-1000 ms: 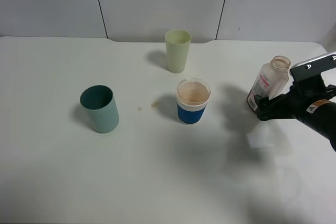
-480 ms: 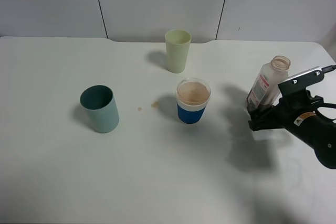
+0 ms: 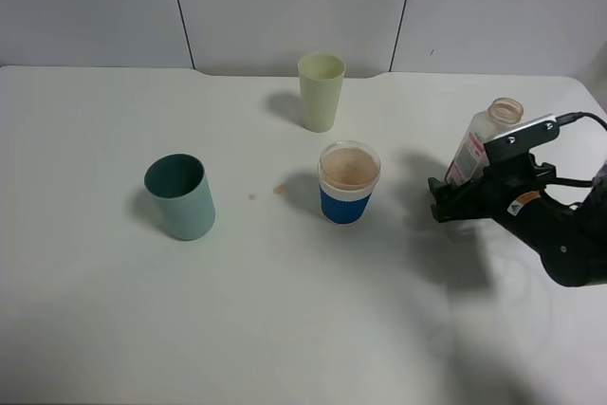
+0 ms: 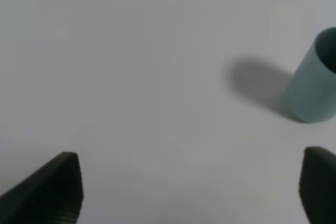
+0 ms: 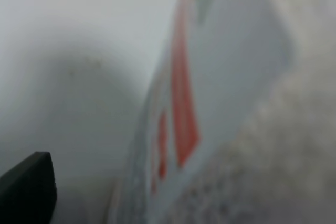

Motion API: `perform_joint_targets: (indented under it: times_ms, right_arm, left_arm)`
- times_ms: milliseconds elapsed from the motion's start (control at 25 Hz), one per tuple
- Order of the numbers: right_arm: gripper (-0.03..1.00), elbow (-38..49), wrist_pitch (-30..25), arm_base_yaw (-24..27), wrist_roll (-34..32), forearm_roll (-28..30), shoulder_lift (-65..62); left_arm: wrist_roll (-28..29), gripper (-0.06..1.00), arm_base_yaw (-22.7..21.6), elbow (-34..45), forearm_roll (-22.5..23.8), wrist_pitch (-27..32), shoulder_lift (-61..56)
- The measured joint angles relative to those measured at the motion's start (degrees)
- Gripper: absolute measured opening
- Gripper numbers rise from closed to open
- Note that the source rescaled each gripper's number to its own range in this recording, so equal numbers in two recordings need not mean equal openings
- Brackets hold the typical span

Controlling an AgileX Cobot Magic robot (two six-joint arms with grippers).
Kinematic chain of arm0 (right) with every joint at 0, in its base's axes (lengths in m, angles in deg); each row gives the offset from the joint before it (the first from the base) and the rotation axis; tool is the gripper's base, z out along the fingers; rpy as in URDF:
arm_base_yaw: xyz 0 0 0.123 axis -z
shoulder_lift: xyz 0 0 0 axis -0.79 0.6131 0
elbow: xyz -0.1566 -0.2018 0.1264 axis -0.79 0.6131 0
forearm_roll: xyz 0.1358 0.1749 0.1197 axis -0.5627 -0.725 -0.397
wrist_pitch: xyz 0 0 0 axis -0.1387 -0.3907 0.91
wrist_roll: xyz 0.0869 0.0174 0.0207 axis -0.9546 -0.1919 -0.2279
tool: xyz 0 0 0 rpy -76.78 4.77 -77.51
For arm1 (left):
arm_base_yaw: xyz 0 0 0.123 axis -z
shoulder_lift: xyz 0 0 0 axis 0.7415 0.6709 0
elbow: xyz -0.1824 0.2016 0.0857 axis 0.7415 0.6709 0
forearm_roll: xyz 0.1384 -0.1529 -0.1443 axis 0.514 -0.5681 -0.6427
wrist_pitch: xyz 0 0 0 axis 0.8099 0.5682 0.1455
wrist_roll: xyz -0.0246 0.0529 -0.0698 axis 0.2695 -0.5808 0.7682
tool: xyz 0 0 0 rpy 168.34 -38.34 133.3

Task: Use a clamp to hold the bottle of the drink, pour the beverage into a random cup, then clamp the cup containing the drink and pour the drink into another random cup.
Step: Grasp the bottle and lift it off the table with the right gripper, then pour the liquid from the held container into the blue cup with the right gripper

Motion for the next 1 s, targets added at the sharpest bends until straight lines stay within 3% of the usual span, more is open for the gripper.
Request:
perform_joint_targets:
  times_ms: [120, 200, 360, 520, 560, 1000]
  right_arm:
    - [0.88, -1.7, -0.8, 0.0, 0.0, 1.0, 0.1]
    - [0.80, -2.5, -0.9, 0.0, -0.6, 1.5, 0.1]
    - [0.50, -2.7, -1.1, -0.1, -3.2, 1.5, 0.1]
    - [0.06, -2.7, -1.3, -0.1, -4.1, 1.7, 0.1]
    - [0.02, -2.7, -1.3, -0.1, -4.2, 2.0, 0.1]
    - [0.02, -2.7, -2.3, -0.1, -5.0, 4.8, -9.1]
  left_arm:
    - [0.0, 0.50, 0.0, 0.0, 0.0, 0.0, 0.0]
    - [0.0, 0.50, 0.0, 0.0, 0.0, 0.0, 0.0]
    - [0.0, 0.50, 0.0, 0.0, 0.0, 0.0, 0.0]
    - [0.0, 0.50, 0.0, 0.0, 0.0, 0.0, 0.0]
    - [0.0, 0.50, 0.0, 0.0, 0.0, 0.0, 0.0]
    - [0.0, 0.50, 0.0, 0.0, 0.0, 0.0, 0.0]
